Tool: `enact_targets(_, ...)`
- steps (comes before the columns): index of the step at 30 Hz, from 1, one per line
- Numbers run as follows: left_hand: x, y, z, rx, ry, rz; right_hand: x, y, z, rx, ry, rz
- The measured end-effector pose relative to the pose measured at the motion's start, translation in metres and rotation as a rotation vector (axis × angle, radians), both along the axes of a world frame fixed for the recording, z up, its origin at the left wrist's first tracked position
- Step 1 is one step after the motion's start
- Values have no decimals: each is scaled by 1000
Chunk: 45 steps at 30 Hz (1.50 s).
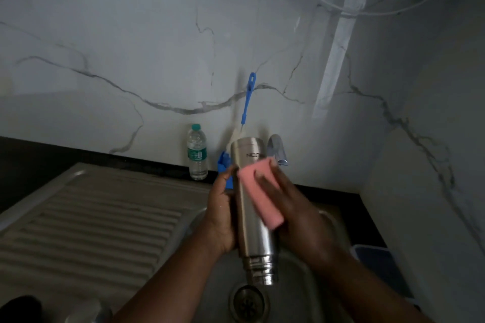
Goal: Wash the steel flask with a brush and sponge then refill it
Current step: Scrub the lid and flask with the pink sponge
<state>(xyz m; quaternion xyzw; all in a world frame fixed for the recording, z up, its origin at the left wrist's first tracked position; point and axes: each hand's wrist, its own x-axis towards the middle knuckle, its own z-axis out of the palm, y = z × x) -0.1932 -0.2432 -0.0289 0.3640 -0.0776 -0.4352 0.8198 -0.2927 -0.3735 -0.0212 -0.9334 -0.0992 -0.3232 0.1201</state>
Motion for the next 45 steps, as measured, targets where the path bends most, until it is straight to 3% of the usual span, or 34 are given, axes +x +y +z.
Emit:
enact_targets(4, 9, 9, -4, -18, -28, 104, -39, 6, -45, -177, 142, 100)
enact_targets(7, 14, 8, -10, 50, -69, 164, -52, -5, -43, -315, 157, 170)
enact_targets(9, 11, 5, -9, 29, -39, 91, -46, -13, -35, -433, 114, 188)
enact_targets(11, 5, 6, -5, -6, -17, -36, -30, -18, -24, -385, 32, 167)
enact_targets(16, -6, -2, -13, 26, -159, -166, 18, -28, 20, -3, -25, -14)
enact_targets(19, -8, 1, -9, -23, -177, -114, 29, -20, 18, 422, -49, 44)
enact_targets(20, -8, 3, -6, -53, -166, -70, 23, -12, 13, 468, -48, 77)
enact_targets(25, 7, 15, 3, -112, -60, 204, -37, 24, -48, 259, 157, 192)
enact_targets(27, 13, 19, -3, -62, -42, 300, -52, 31, -64, 314, 151, 178)
enact_targets(29, 10, 18, -8, -55, -4, 313, -67, 36, -54, 516, 158, 169)
enact_targets(31, 6, 15, -10, -98, 45, 295, -71, 29, -42, 845, 208, 162)
enact_targets(34, 4, 22, -4, -86, 34, 257, -66, 8, -13, 1106, 309, 219)
enact_targets(35, 6, 25, -4, -21, -21, 263, -65, -2, -5, 1201, 291, 205)
enact_targets(39, 5, 31, -14, 290, -503, 415, -58, -27, 28, 1162, 192, 15)
enact_targets(42, -1, 31, -32, 544, -809, 374, -42, -22, 53, 969, 57, -56)
enact_targets(45, -12, 26, -42, 588, -981, 325, -25, 6, 69, 783, 98, 17)
